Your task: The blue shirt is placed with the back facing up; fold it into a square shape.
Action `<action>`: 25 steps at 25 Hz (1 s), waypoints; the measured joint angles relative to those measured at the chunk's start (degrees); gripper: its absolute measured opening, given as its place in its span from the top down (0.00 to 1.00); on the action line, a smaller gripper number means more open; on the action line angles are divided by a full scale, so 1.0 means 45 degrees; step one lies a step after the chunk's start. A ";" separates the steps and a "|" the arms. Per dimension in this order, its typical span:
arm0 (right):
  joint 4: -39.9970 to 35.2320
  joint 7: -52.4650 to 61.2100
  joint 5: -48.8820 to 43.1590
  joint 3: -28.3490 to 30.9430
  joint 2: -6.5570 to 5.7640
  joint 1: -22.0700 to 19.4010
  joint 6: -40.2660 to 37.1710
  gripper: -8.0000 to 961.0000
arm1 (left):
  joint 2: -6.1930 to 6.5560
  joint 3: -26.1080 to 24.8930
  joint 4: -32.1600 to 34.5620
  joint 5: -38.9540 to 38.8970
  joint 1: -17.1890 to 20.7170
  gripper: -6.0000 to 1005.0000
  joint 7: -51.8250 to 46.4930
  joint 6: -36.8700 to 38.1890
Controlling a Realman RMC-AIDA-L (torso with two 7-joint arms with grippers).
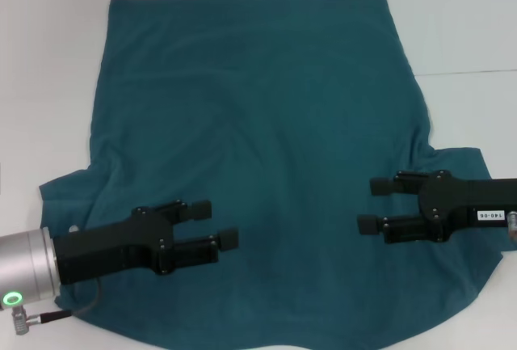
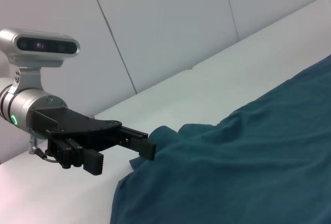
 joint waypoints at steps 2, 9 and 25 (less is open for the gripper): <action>-0.0002 0.0000 0.0002 0.0003 0.0000 0.0000 0.0000 0.04 | 0.0000 0.0000 0.0001 0.0000 0.0000 0.14 0.0000 0.0003; 0.0004 0.0000 0.0000 -0.0008 0.0000 -0.0013 -0.0002 0.04 | 0.0000 0.0001 0.0000 0.0001 0.0000 0.14 0.0000 0.0014; 0.0004 0.0328 0.0027 0.0027 0.0171 0.0083 -0.0004 0.04 | -0.0037 -0.2510 -0.0425 -0.0029 0.0445 0.14 -0.0531 -0.1971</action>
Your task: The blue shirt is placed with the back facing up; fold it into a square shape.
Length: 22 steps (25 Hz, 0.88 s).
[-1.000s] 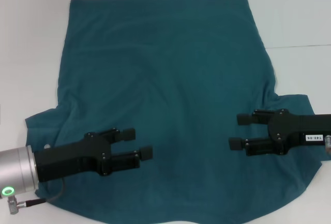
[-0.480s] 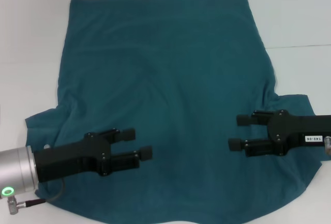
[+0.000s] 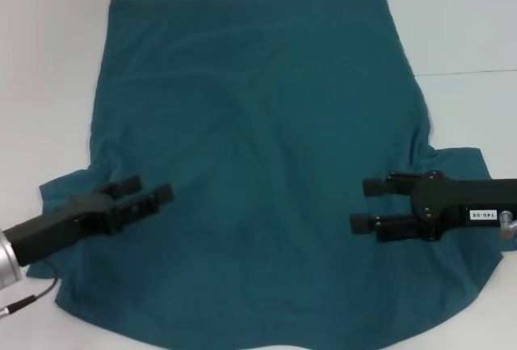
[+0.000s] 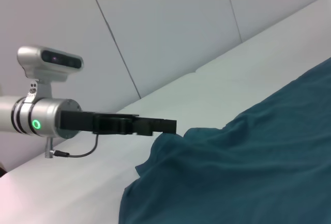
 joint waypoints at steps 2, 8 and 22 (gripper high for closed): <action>0.0011 0.0103 0.0003 0.0000 0.0029 0.0069 0.0001 0.04 | 0.0017 -0.0138 -0.0059 0.0000 0.0034 0.14 -0.0226 -0.0453; -0.0051 0.0417 0.0003 0.0000 0.0147 0.0220 0.0047 0.04 | -0.0002 -0.0324 -0.0086 -0.0028 0.0139 0.14 -0.0437 -0.1892; -0.0016 0.0548 0.0002 -0.0002 0.0279 0.0384 0.0331 0.04 | 0.0029 -0.1032 0.0018 -0.0128 0.0456 0.14 -0.0504 -0.4002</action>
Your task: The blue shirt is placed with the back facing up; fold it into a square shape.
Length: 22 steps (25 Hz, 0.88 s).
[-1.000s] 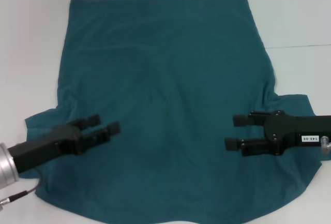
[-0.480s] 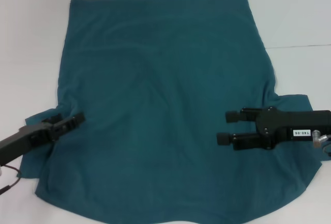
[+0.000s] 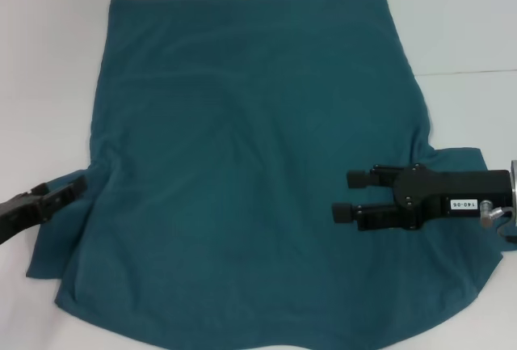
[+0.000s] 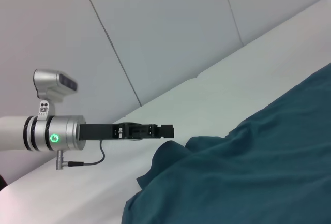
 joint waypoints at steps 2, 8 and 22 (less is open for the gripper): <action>-0.0032 0.0050 0.0000 0.0000 0.0000 0.0011 0.0003 0.04 | 0.0001 -0.0087 0.0043 0.0000 0.0101 0.14 -0.0001 -0.0070; -0.0065 0.0069 0.0000 0.0001 -0.0001 0.0041 0.0006 0.04 | -0.0007 -0.0468 0.0120 0.0001 0.0411 0.14 -0.0001 -0.0096; 0.0003 0.0103 -0.0001 -0.0078 -0.0001 0.0018 0.0026 0.05 | -0.0049 -0.0478 -0.0495 0.0119 0.0569 0.18 0.0121 -0.0306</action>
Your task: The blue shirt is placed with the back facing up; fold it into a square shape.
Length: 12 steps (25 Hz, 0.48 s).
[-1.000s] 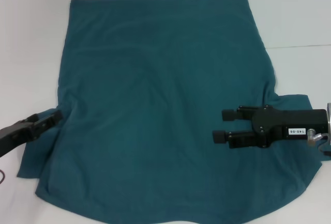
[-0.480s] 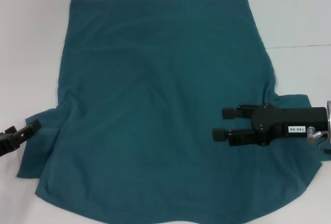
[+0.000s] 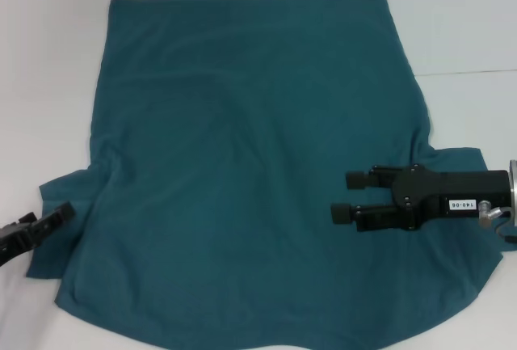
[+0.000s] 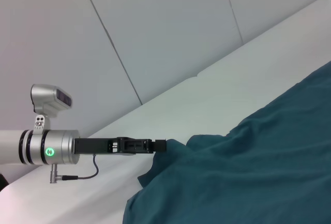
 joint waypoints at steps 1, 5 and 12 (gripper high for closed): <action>0.0006 0.0000 0.0000 -0.0006 0.0000 -0.0009 -0.0001 0.05 | -0.0001 0.0042 -0.0084 0.0000 -0.0025 0.18 0.0014 -0.0071; 0.0016 -0.0001 0.0000 -0.0016 0.0000 -0.0045 0.0000 0.05 | -0.0002 0.0119 -0.0289 0.0002 -0.0118 0.20 0.0120 -0.0170; 0.0027 -0.0002 -0.0001 0.0015 0.0000 -0.0075 -0.0002 0.06 | 0.0001 0.0129 -0.0378 -0.0013 -0.0288 0.23 0.0158 -0.0172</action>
